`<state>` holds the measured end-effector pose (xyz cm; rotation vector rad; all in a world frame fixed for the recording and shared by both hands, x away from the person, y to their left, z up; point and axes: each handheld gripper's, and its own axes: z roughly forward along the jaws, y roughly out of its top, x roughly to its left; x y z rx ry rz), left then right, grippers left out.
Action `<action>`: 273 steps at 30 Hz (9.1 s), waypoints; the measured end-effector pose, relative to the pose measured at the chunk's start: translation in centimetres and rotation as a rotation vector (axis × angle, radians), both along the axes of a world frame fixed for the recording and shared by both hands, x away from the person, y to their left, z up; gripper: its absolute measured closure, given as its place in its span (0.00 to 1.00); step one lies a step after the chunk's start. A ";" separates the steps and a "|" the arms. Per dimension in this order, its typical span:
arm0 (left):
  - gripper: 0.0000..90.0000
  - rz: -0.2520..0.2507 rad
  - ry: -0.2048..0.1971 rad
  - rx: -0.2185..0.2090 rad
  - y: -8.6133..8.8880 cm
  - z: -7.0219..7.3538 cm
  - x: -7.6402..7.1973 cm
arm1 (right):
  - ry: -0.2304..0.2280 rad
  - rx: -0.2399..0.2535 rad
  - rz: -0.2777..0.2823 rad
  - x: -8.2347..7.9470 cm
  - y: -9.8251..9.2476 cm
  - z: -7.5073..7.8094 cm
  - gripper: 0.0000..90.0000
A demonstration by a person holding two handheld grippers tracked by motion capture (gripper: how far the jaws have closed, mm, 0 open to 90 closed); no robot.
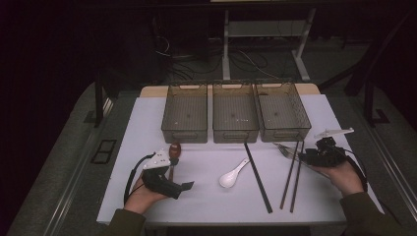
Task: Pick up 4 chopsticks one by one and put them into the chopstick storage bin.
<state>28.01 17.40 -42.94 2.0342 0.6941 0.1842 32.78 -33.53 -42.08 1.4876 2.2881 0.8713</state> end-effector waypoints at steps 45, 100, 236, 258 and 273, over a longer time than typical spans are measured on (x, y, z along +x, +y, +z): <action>0.00 -0.005 0.001 0.001 0.0 0.0 0.0 | 0.080 -0.034 -0.099 4.2 -0.5 -1.8 0.83; 0.00 -0.008 0.001 -0.001 0.0 0.0 0.0 | 0.048 -0.011 0.015 2.5 -2.2 -0.6 0.79; 0.00 -0.014 0.004 -0.009 0.0 -0.1 0.1 | -0.125 0.108 0.376 2.5 8.6 7.9 0.94; 0.00 -0.029 0.003 -0.010 -0.1 -0.2 0.2 | -0.104 0.092 0.381 8.8 18.0 9.2 0.94; 0.00 -0.034 0.003 -0.020 -0.2 -0.2 0.2 | -0.070 0.074 0.374 12.4 25.1 9.0 0.94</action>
